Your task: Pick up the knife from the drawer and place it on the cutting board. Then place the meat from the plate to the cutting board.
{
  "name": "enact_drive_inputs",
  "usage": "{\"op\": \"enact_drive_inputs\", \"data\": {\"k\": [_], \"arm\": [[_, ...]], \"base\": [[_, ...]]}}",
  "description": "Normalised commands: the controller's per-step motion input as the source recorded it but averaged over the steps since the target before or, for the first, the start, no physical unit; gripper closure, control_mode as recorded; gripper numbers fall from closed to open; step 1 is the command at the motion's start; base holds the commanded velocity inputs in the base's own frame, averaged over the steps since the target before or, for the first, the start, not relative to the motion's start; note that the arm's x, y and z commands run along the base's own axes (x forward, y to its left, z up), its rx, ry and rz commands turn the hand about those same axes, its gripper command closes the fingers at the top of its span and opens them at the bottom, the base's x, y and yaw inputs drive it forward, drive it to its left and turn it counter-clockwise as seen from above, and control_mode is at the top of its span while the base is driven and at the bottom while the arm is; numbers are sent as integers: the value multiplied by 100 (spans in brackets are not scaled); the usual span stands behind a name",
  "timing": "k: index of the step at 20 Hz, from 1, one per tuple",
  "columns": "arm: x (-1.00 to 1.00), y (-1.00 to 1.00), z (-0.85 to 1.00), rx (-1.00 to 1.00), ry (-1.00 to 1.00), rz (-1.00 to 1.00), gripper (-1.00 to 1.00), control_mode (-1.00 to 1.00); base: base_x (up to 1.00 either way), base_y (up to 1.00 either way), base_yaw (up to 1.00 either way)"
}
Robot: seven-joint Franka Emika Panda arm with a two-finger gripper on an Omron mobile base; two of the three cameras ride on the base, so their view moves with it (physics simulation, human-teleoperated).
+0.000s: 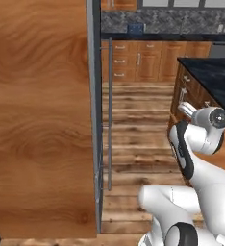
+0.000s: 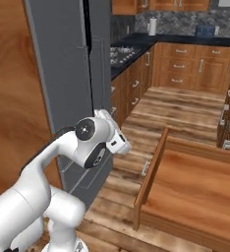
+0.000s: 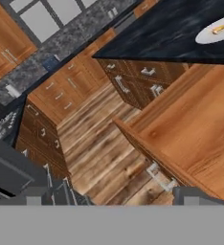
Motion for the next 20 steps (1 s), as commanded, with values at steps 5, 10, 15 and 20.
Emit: {"op": "enact_drive_inputs", "data": {"k": [5,10,15,20], "arm": [[0,0,0,0,0,0,-100,100],[0,0,0,0,0,0,-100,100],[0,0,0,0,0,0,-100,100],[0,0,0,0,0,0,-100,100]], "base": [[98,-28,5],[78,-53,9],[22,-92,11],[10,-87,11]]}}
